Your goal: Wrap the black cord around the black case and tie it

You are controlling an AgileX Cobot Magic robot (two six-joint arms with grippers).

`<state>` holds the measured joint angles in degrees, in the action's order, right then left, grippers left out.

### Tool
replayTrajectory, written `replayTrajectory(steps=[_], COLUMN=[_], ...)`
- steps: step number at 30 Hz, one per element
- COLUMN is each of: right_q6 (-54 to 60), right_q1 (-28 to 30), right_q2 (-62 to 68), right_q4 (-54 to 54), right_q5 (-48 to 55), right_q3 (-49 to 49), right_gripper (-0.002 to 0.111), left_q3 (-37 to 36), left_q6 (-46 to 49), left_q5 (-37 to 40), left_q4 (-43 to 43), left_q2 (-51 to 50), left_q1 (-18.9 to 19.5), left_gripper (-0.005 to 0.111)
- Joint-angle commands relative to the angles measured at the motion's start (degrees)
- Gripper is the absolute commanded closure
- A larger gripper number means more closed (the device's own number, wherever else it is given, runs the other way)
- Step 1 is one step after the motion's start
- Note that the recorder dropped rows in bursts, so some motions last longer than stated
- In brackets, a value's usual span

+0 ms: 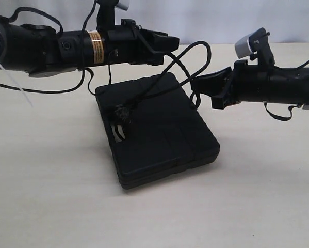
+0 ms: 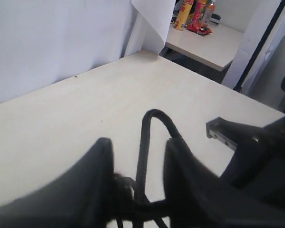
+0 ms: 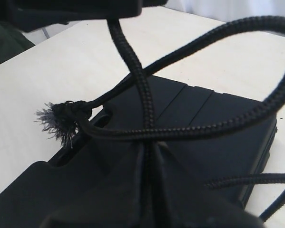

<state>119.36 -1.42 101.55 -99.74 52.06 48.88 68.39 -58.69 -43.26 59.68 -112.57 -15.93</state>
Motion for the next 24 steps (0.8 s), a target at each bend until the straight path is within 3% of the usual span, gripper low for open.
replayTrajectory(steps=[1,3,7,12,15,18,21,24], right_q6=[1.85,1.85,1.85,1.85,1.85,1.85,1.10,0.16], right_q1=[-0.10,-0.10,-0.10,-0.10,-0.10,0.11,0.15,0.15], right_q2=[-0.34,-0.34,-0.34,-0.34,-0.45,-2.04,-5.50,-9.98], right_q4=[-0.20,-0.20,-0.20,-0.20,-0.20,-0.20,-0.13,0.35], right_q5=[0.26,0.26,0.26,-0.63,-6.34,-20.04,-32.91,-31.90], right_q3=[0.44,0.44,0.81,1.03,1.03,1.03,1.03,0.37], right_gripper=[0.104,0.104,0.102,0.078,0.057,0.044,0.043,0.044], left_q3=[0.47,0.47,0.47,0.47,0.47,0.47,0.47,0.47], left_q6=[-3.40,-3.52,-3.52,-3.52,-3.52,-4.34,-4.55,-4.41], left_q5=[-0.74,-0.84,-0.96,-2.37,-2.37,-2.27,-2.27,-2.27], left_q4=[1.64,1.02,0.69,0.69,1.15,2.72,2.75,2.85], left_q2=[0.01,0.01,0.01,0.49,2.22,3.77,4.80,4.94], left_q1=[-0.16,-0.16,0.22,0.22,0.22,0.22,0.22,0.22], left_gripper=[0.099,0.107,0.107,0.107,0.107,0.107,0.107,0.107])
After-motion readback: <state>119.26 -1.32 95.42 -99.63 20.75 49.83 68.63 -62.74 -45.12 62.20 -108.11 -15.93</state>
